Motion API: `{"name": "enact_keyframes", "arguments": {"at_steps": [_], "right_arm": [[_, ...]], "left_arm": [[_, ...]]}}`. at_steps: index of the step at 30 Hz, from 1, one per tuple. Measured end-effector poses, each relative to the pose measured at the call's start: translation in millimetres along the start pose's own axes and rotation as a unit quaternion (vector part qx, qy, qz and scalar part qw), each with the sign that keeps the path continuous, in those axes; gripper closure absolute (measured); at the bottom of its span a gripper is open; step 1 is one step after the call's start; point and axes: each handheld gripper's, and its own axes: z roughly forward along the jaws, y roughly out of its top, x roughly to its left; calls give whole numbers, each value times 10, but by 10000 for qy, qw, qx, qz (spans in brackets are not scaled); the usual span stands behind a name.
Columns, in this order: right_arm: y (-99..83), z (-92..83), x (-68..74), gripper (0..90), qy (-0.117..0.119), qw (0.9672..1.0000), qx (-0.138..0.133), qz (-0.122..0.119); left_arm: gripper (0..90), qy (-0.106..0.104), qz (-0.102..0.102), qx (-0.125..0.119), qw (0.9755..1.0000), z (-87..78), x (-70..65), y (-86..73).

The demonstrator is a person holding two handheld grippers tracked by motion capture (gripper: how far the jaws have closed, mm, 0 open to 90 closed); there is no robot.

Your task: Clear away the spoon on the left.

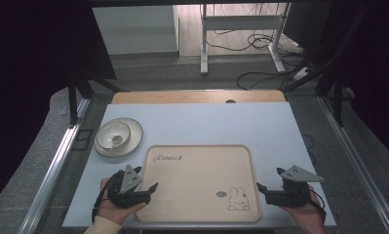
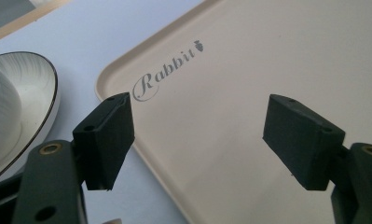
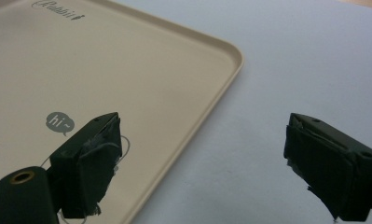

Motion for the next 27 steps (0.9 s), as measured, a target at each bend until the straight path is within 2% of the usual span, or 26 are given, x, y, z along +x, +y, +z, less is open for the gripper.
{"name": "enact_keyframes", "arguments": {"at_steps": [4, 13, 17, 27], "right_arm": [[-9, 14, 3, 121, 134, 9999, 29, -65], [-8, 11, 24, 130, 40, 9999, 85, -121], [-3, 15, 21, 132, 28, 9999, 96, -130], [-10, 25, 21, 134, 23, 9997, 112, -212]], "left_arm": [[251, -12, 15, -10, 10000, -1, 0, -5], [249, -40, 29, -70, 10000, -13, 8, 3], [249, -62, 100, -49, 9999, -4, 7, 10], [249, 3, 109, -69, 9999, -21, 21, 10]]}}
